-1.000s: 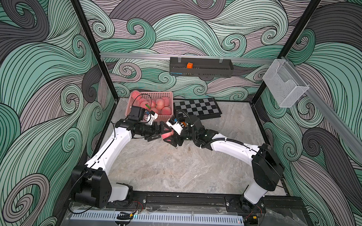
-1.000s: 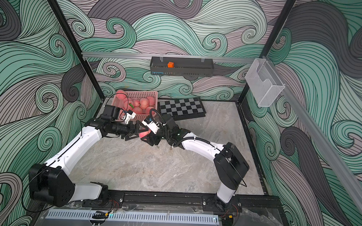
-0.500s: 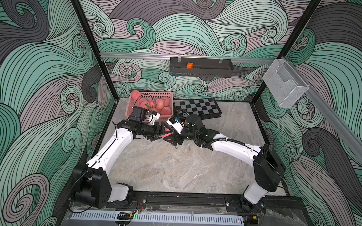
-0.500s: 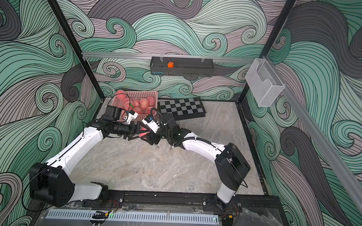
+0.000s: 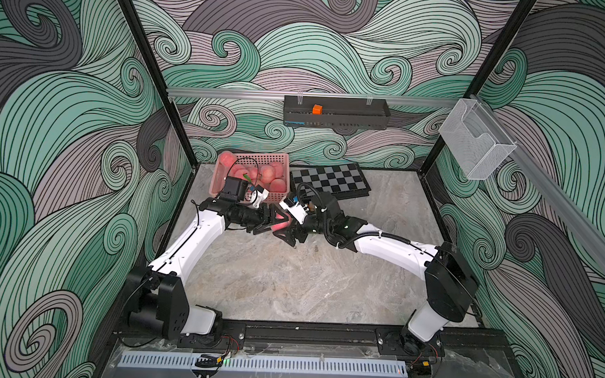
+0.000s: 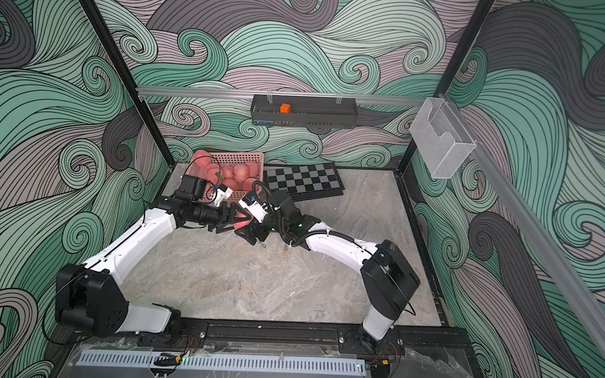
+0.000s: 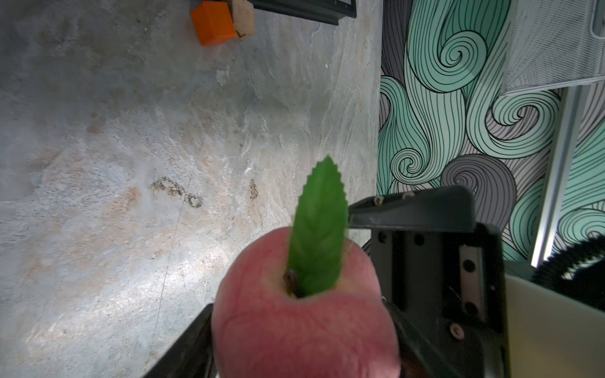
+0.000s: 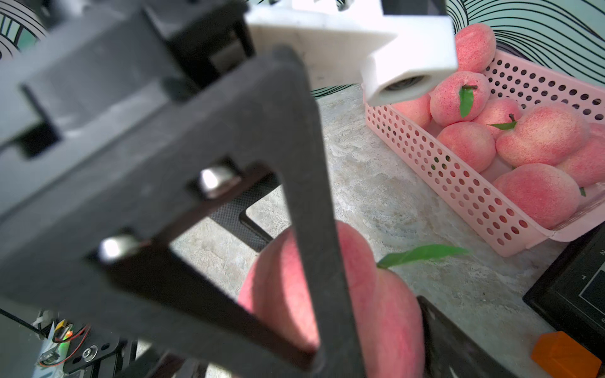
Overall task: Put the peaches into the basket
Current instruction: Place the peach in the basket.
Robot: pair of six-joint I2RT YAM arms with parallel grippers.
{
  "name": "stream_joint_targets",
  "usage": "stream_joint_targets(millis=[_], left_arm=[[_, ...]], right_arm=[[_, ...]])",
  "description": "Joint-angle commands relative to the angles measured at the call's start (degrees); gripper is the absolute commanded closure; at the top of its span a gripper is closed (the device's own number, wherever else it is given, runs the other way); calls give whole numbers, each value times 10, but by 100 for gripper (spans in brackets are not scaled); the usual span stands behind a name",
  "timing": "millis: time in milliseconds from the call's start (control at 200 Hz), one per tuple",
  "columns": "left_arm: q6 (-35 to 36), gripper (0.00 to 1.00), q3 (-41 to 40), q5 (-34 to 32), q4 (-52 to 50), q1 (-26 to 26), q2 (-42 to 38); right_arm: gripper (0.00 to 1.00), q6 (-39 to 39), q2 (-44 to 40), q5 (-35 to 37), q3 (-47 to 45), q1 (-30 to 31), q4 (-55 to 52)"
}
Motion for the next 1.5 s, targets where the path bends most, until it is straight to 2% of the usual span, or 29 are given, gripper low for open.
stream_joint_targets(millis=[0,210,460,730,840,1061,1166,1296,1496], left_arm=[[32,36,47,-47,-28,1,9],[41,37,89,-85,-35,31,56],[60,38,173,-198,-44,90,120],[41,38,227,-313,15,132,189],[30,38,249,-329,35,147,216],[48,38,275,-411,92,161,242],[73,38,310,-437,99,172,271],[71,38,357,-447,92,188,321],[97,38,376,-453,151,200,373]], right_arm=[[5,-1,-29,0,-11,-10,7],[3,0,-52,-1,-26,-26,2],[2,4,-66,1,-30,-43,-16],[1,3,-84,-5,-42,-62,-25],[1,8,-91,-7,-50,-70,-21],[1,4,-92,-11,-54,-80,-23],[1,-3,-96,-16,-54,-90,-30],[1,-6,-103,-20,-59,-104,-31],[1,-16,-105,-26,-61,-113,-40]])
